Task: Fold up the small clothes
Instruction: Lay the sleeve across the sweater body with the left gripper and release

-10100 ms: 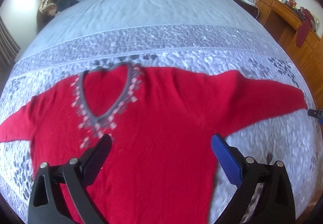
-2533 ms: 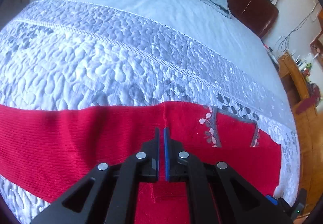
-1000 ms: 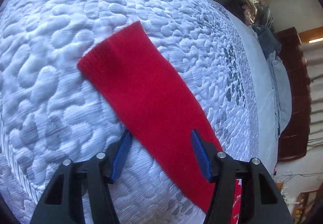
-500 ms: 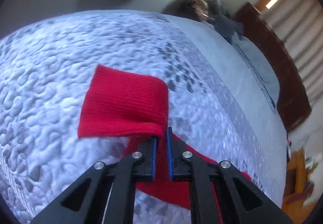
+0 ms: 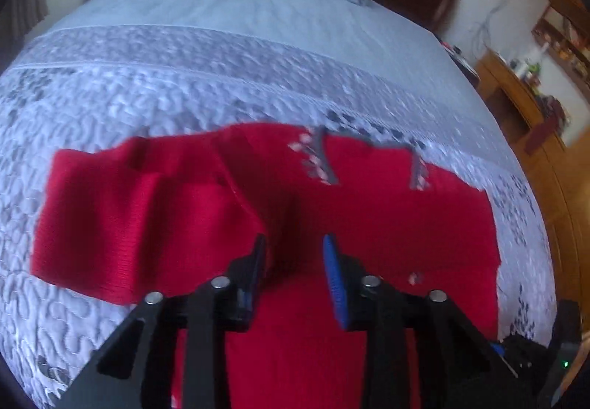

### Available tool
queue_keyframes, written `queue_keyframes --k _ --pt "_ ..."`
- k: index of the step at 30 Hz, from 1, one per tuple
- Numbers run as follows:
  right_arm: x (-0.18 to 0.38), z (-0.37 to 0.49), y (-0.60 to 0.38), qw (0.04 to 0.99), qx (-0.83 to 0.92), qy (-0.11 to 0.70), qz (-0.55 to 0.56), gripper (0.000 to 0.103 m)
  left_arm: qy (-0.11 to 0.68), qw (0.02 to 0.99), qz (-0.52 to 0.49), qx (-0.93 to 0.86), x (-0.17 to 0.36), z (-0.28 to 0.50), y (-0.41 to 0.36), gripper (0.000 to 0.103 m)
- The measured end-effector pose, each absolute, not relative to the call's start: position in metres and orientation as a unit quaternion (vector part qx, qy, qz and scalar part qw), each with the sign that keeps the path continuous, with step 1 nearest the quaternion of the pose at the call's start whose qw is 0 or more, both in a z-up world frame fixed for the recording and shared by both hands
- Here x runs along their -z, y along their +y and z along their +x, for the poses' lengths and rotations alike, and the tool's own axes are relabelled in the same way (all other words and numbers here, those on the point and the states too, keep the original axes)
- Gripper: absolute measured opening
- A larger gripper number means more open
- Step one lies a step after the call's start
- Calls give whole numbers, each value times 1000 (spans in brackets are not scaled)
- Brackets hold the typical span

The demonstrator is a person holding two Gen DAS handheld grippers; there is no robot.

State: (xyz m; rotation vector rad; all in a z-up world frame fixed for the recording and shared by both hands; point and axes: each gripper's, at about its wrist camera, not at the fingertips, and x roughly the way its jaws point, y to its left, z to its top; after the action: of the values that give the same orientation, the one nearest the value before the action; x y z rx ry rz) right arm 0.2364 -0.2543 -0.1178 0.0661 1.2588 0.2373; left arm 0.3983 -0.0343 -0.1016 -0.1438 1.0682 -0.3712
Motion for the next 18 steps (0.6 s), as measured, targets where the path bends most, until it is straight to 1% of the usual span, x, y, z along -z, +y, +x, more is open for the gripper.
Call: queue_keyframes --k 2,3,4,6,7,11,14,17,18 --pt "117 235 -258 803 -106 585 31 72 501 838 -43 210 98 379 -52 47" --pt "117 235 -259 804 -105 585 32 72 500 837 -42 217 96 373 -51 53" --pt "117 236 -261 805 -103 584 33 72 497 837 -50 223 93 365 -45 55" --pt "115 238 -261 806 -102 582 34 72 491 841 -83 212 89 352 -18 56" --pt "114 242 -257 807 -104 580 32 72 491 847 -96 178 89 347 3 58" --pt "109 271 -231 807 -117 578 29 72 494 864 -80 53 102 350 69 58" --pt "97 307 -204 811 -128 570 30 72 526 846 -91 15 111 368 97 57" --pt "89 354 -164 811 -137 568 39 72 513 851 -107 -15 106 379 120 59" --pt "88 369 -149 808 -143 569 43 72 514 851 -108 -15 106 381 122 63"
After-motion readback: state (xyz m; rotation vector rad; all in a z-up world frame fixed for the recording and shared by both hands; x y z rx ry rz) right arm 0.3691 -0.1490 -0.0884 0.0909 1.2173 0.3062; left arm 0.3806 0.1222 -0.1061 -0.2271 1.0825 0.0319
